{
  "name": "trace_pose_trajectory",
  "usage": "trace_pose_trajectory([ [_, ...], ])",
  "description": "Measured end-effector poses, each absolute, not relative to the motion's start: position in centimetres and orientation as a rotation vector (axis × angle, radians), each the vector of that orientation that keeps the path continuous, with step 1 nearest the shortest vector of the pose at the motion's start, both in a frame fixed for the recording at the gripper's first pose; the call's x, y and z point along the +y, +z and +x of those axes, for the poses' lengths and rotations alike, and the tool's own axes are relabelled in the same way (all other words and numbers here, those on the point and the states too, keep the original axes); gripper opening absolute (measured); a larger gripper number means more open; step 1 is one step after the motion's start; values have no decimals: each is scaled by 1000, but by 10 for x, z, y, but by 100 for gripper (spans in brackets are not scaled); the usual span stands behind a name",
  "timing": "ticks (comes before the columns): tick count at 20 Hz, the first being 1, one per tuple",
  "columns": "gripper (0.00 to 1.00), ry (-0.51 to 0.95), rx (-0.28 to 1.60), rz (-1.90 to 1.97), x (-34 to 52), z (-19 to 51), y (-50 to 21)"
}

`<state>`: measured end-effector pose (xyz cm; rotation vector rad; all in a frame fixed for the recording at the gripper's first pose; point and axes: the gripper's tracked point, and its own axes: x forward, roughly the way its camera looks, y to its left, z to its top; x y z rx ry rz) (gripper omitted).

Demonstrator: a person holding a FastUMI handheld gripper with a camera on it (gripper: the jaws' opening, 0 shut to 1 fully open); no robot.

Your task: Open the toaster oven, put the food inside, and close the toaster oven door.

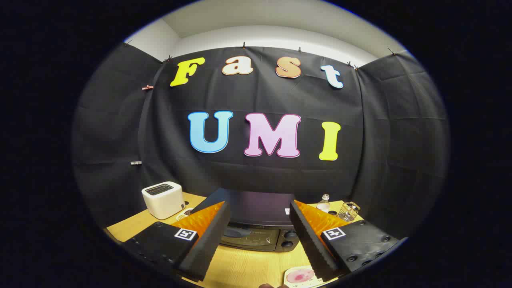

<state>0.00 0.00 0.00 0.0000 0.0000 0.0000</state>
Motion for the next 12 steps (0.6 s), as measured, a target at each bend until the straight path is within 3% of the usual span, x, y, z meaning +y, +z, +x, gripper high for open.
trace_pose_trajectory([
  [12,98,22,45,11,15,13,-22],
])
